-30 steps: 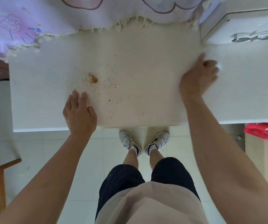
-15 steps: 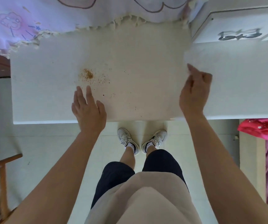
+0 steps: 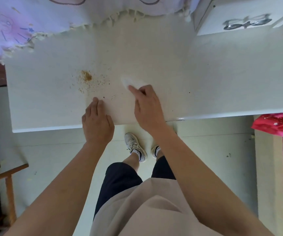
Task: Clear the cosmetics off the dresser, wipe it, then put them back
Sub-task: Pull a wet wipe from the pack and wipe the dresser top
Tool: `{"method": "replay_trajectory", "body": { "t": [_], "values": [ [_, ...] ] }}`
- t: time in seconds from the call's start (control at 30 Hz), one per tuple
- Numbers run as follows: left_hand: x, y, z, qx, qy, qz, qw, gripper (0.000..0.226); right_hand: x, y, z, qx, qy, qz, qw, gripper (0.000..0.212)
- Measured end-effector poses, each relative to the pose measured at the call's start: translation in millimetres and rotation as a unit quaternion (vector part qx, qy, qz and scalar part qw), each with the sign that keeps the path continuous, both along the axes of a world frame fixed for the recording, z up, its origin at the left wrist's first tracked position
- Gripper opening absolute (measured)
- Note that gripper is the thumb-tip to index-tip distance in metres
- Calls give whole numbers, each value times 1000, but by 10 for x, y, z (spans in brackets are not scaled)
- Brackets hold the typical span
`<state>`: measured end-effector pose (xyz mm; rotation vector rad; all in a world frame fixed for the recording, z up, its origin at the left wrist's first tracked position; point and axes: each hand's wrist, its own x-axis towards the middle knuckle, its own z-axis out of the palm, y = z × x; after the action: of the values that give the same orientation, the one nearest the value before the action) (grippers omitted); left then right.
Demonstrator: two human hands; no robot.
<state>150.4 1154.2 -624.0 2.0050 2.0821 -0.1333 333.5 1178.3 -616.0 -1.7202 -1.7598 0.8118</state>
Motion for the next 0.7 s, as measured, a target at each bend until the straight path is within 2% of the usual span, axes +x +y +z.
{"method": "replay_trajectory", "body": {
  "t": [0.07,0.13,0.2,0.3,0.37,0.47,0.53,0.6,0.63,0.7],
  "values": [
    [35,23,-26,0,1,11,1000,53,505,95,30,42,-14,-86,995,50],
    [51,5,-38,-10,1,19,1000,55,1105,101,-34,45,-81,-215,972,49],
    [31,-23,-46,-14,0,11,1000,56,1560,-7,-91,-16,-149,-317,937,52],
    [-59,16,-31,-28,13,-34,999,55,1516,-258,-173,-147,-220,-369,891,56],
    [-76,37,-11,-46,12,-56,997,55,1093,-391,-206,-173,-216,-353,894,61],
    [-156,24,65,-64,-11,-79,995,51,109,-541,-208,-151,-192,-246,938,65],
    [-277,143,146,-50,-74,-69,994,44,-521,-461,-132,-136,-144,-166,966,65],
    [-500,336,249,-42,-162,-44,985,38,-940,-293,-17,-161,-69,-113,978,60],
    [-646,406,295,-31,-183,-37,982,37,-1041,-218,31,-178,-31,-118,976,55],
    [-999,434,364,8,-172,-29,985,36,-1071,-146,129,-167,22,-180,969,47]
  ]
}}
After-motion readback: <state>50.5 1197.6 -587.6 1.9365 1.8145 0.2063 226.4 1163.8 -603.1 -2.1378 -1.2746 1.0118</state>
